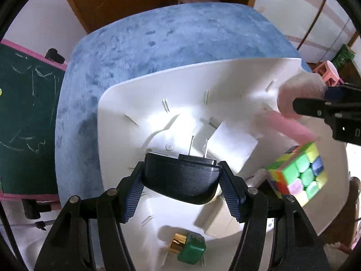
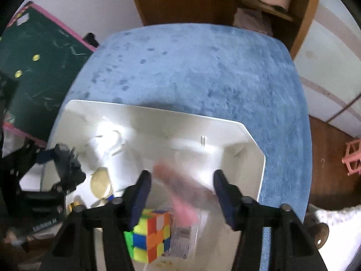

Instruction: Organize rigid objects

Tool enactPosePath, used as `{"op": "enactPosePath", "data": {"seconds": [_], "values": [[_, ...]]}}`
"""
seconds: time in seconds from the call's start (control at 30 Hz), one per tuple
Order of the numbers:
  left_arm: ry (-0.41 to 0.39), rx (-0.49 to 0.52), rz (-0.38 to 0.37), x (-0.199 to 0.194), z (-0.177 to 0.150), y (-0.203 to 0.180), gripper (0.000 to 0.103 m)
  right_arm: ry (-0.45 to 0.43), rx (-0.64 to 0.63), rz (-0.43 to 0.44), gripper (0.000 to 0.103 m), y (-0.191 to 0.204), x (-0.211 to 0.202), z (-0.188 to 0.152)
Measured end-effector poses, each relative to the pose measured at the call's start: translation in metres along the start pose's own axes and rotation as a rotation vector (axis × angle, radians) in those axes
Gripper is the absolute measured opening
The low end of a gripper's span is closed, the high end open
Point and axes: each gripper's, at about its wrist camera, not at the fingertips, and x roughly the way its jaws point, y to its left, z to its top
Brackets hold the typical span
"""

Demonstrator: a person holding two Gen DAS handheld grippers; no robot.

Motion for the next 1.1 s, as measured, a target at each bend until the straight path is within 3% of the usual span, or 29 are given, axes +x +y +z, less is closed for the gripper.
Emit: {"op": "enactPosePath", "data": {"seconds": [0.07,0.17,0.23,0.3,0.53,0.6,0.87,1.1], "values": [[-0.001,-0.015,0.005,0.001,0.001,0.0,0.067,0.007,0.015,-0.037,0.056,0.0,0.004,0.003],[-0.005,-0.021,0.007,-0.003,-0.001,-0.002,0.068,0.026,0.027,-0.021,0.066,0.002,0.003,0.0],[-0.038,-0.032,0.014,-0.013,-0.002,-0.001,0.08,0.02,0.03,0.001,0.067,0.004,-0.006,-0.004],[-0.066,-0.049,0.019,-0.024,-0.003,0.002,0.084,0.001,0.014,-0.015,0.067,0.01,-0.018,-0.01],[-0.149,-0.073,0.033,-0.075,-0.009,0.005,0.084,-0.106,-0.042,-0.058,0.068,0.037,-0.074,-0.033],[-0.179,-0.078,0.04,-0.094,-0.012,0.006,0.084,-0.14,-0.046,-0.064,0.074,0.044,-0.092,-0.037],[-0.255,-0.132,0.039,-0.151,-0.015,0.004,0.084,-0.276,-0.009,-0.08,0.076,0.057,-0.157,-0.051],[-0.328,-0.178,0.012,-0.196,-0.022,-0.001,0.084,-0.301,0.046,-0.111,0.076,0.058,-0.185,-0.064]]}}
